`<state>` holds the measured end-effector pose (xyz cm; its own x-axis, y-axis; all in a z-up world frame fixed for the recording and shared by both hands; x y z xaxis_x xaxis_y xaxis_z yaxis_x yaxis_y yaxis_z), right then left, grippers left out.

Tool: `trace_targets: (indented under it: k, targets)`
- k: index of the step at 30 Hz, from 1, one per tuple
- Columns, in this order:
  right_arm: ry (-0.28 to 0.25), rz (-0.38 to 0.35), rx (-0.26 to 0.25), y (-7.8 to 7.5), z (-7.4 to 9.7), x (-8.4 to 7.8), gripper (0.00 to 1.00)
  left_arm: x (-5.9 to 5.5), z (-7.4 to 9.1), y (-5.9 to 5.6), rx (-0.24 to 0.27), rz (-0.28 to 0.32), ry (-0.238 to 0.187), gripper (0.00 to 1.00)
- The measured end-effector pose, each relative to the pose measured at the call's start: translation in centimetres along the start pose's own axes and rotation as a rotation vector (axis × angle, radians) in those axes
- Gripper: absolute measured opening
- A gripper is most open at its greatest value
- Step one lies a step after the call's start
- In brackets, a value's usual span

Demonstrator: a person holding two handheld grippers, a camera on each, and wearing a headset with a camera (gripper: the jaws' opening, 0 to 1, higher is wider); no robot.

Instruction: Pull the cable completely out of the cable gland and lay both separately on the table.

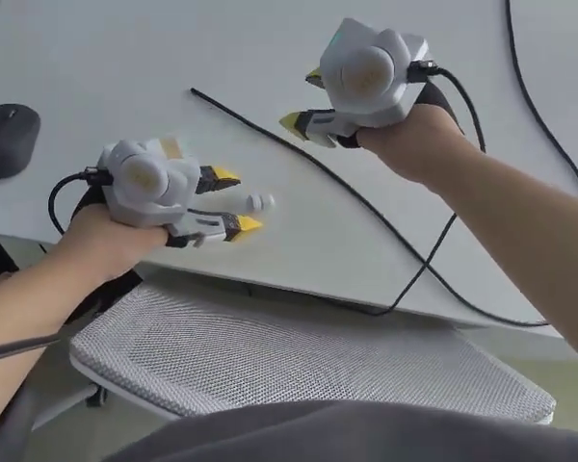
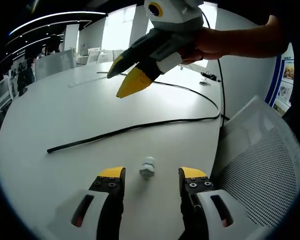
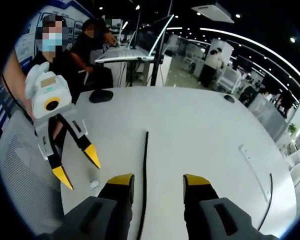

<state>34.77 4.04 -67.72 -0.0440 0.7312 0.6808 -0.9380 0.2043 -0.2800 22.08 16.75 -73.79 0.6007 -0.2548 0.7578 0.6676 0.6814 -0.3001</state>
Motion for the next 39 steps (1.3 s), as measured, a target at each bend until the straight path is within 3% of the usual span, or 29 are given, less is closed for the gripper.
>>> trace_targets:
  k: [7,11,20,30,35,39]
  targets:
    - [-0.08,-0.098,-0.059,0.2,5.1,0.8,0.4,0.9,1.5,-0.3,0.005,0.036,-0.039,0.51]
    - [-0.112,-0.14,-0.086,0.3,7.0,0.7,0.42,1.3,2.4,-0.5,0.011,0.074,-0.061,0.55]
    - [-0.192,-0.296,-0.136,2.4,12.1,-0.7,0.51,2.3,5.4,-1.6,0.033,0.108,-0.12,0.66]
    - [-0.228,-0.436,-0.176,4.8,15.7,-4.1,0.61,3.1,8.4,-1.5,0.066,0.136,-0.173,0.75]
    - [-0.202,-0.466,-0.193,6.4,16.8,-5.9,0.64,3.1,9.3,-1.3,0.077,0.148,-0.187,0.78]
    - [-0.214,-0.475,-0.183,7.6,17.7,-6.6,0.7,2.9,10.0,-1.3,0.084,0.186,-0.205,0.8]
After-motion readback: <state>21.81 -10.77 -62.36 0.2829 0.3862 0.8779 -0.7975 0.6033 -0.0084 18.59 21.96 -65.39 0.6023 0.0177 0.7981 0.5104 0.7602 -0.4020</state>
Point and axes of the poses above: the centre of the closed fingertips' face, and the gripper's own axes: z roughly backward along the fingers, y roughly to its left, x roughly out of its top, the point moved 8 cm from there along z, roughly backward along the fingers, and after that the axes turned 9 degrees about z, right-handed, at the moved point
